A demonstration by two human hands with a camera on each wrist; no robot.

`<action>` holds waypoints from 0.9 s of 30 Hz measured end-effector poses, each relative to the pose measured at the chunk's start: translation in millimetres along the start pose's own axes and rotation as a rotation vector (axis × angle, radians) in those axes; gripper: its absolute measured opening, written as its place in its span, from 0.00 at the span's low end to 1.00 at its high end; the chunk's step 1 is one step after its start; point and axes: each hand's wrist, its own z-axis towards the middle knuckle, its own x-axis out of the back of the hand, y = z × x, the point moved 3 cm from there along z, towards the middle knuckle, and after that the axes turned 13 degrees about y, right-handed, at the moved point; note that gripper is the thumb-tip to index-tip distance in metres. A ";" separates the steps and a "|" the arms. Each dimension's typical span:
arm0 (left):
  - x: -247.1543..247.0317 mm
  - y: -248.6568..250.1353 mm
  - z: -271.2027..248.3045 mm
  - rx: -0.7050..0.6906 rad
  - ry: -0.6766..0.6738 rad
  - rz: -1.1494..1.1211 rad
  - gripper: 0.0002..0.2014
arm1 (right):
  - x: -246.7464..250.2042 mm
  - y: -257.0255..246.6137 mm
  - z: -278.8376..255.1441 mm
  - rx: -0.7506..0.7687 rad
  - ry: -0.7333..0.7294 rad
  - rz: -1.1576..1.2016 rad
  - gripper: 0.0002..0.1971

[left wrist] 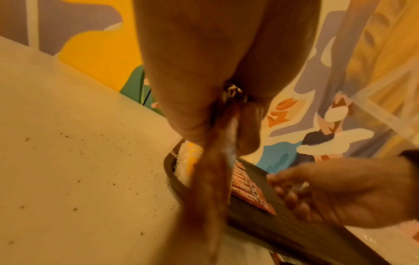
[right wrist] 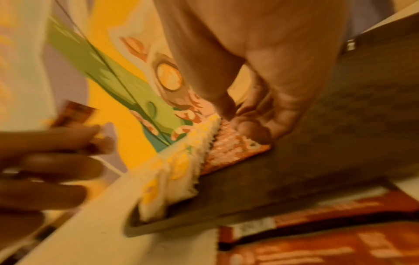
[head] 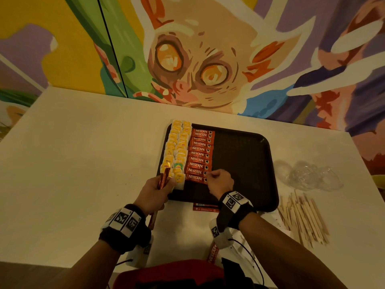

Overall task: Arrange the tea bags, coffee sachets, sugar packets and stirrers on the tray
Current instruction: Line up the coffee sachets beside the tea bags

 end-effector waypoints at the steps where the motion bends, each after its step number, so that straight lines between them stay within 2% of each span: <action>1: -1.2 0.0 -0.3 -0.009 -0.012 0.011 0.12 | 0.3 -6.0 -7.8 0.050 -0.042 0.058 0.07; 6: -8.0 5.6 -2.6 -0.086 -0.063 0.086 0.13 | 7.1 -42.5 -56.3 0.292 -0.417 0.329 0.07; 9: -10.9 10.3 -5.3 -0.133 -0.084 0.122 0.12 | 6.4 -48.4 -71.4 0.386 -0.536 0.344 0.12; 12: -9.7 14.0 -7.6 -0.233 -0.076 0.171 0.10 | 5.8 -46.7 -73.8 0.431 -0.494 0.358 0.14; 17: -3.6 17.0 -9.9 -0.304 -0.101 0.186 0.05 | 13.7 -37.4 -68.8 0.380 -0.477 0.474 0.06; 21: 3.7 11.1 -7.4 -0.176 -0.118 0.141 0.12 | 25.7 -32.2 -60.7 0.371 -0.442 0.532 0.05; 24: 6.8 8.5 -5.7 -0.042 -0.092 -0.027 0.19 | 35.1 -32.2 -57.4 0.379 -0.431 0.596 0.07; 27: 8.7 11.3 -4.3 0.008 -0.078 -0.185 0.18 | 41.5 -30.6 -54.6 0.371 -0.420 0.607 0.08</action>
